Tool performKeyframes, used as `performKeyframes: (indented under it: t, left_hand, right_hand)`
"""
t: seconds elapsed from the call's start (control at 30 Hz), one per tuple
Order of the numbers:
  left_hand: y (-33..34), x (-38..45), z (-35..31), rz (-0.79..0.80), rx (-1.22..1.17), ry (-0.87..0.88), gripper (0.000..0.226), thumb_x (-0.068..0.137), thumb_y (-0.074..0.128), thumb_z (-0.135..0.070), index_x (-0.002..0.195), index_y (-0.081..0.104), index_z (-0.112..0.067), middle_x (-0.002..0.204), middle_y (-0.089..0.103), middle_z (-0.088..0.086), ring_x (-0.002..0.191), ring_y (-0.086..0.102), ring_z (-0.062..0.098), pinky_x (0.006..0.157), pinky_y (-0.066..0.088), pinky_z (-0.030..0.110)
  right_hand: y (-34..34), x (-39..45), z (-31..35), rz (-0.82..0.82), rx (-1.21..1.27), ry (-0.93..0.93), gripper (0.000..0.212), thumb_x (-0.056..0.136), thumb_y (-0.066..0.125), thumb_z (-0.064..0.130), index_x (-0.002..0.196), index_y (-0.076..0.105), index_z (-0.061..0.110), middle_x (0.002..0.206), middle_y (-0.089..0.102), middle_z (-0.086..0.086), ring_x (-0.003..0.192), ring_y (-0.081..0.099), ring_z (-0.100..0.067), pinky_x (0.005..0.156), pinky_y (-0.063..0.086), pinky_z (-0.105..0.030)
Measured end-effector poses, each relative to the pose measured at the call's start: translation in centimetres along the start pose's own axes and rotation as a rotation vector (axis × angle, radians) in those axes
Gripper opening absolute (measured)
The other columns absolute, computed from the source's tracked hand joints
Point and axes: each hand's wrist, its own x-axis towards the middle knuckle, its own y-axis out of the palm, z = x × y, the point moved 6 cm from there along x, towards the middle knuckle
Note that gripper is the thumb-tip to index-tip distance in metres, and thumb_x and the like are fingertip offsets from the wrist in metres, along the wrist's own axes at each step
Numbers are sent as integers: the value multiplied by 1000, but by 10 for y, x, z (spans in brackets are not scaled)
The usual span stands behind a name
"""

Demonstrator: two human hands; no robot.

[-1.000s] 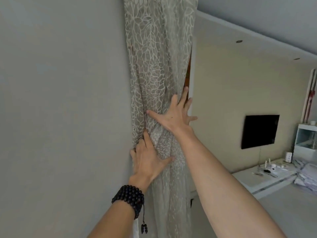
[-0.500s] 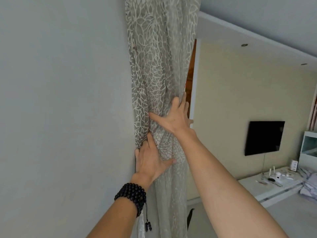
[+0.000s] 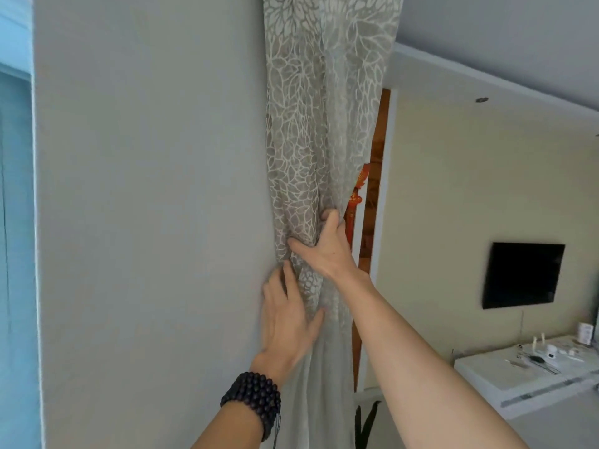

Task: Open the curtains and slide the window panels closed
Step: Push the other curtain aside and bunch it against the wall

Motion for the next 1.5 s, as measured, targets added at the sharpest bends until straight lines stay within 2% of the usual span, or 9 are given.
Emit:
performKeyframes:
  t: [0.2, 0.33, 0.6, 0.77, 0.97, 1.03, 1.17, 1.3, 1.5]
  left_hand:
    - [3, -9, 1, 88, 18, -16, 120, 81, 52, -78, 158, -11, -10, 165, 1, 15, 148, 9, 28, 120, 12, 40]
    - [3, -11, 0, 100, 5, -36, 121, 78, 45, -84, 157, -15, -13, 165, -5, 7, 149, 2, 24, 119, 4, 38]
    - [-11, -25, -2, 126, -16, -60, 122, 78, 51, -79, 157, -17, -15, 166, 0, 12, 150, 6, 25, 120, 13, 41]
    - [-30, -31, -2, 157, -32, -67, 120, 79, 46, -81, 156, -18, -15, 168, -3, 7, 153, 6, 20, 120, 23, 44]
    - [-62, -54, -1, 265, 33, -57, 119, 80, 39, -82, 156, -18, -11, 168, -9, 8, 154, 1, 20, 121, 23, 48]
    - [-75, -60, 0, 297, 41, -54, 120, 79, 37, -83, 156, -19, -10, 168, -10, 8, 154, 1, 20, 121, 24, 48]
    - [-101, -72, 0, 346, 1, -70, 120, 82, 46, -78, 156, -18, -9, 167, -13, 7, 155, -1, 20, 123, 21, 48]
    - [-129, -87, 3, 354, -26, -73, 119, 86, 56, -70, 157, -17, -9, 168, -13, 8, 154, 0, 19, 120, 11, 31]
    - [-168, -108, -1, 360, -19, -96, 118, 87, 58, -66, 156, -19, -8, 167, -14, 8, 154, 6, 22, 119, 19, 32]
  right_hand:
    - [-10, -10, -4, 20, -13, 49, 96, 76, 80, 62, 141, 23, 20, 144, 32, -12, 128, 43, -28, 107, 40, -39]
    - [-17, -16, -4, 24, -36, 51, 101, 75, 79, 66, 145, 20, 23, 149, 27, -17, 134, 40, -34, 110, 38, -44]
    - [-16, -42, 6, 16, -58, -32, 106, 76, 77, 68, 154, 11, 37, 163, 2, -21, 149, 21, -41, 118, 29, -60]
    - [-16, -58, 8, -14, -101, -102, 114, 76, 69, 78, 156, -7, 51, 166, -24, -16, 156, -9, -36, 123, 13, -63]
    - [-17, -90, 24, -69, -233, -209, 116, 80, 58, 83, 155, -23, 48, 164, -31, -9, 154, -21, -35, 121, 4, -68]
    - [-15, -101, 33, -62, -257, -228, 115, 82, 58, 81, 155, -23, 47, 162, -33, 2, 154, -22, -35, 120, 5, -70]
    - [-12, -121, 51, -27, -308, -235, 109, 82, 54, 82, 155, -21, 50, 160, -40, -1, 152, -24, -40, 117, 9, -75]
    - [-11, -141, 72, 8, -298, -242, 100, 84, 50, 83, 155, -13, 55, 160, -42, -6, 151, -28, -41, 116, 7, -77]
    - [-15, -171, 97, 15, -281, -275, 87, 89, 46, 79, 155, -8, 59, 158, -42, 7, 152, -29, -37, 116, 3, -77]
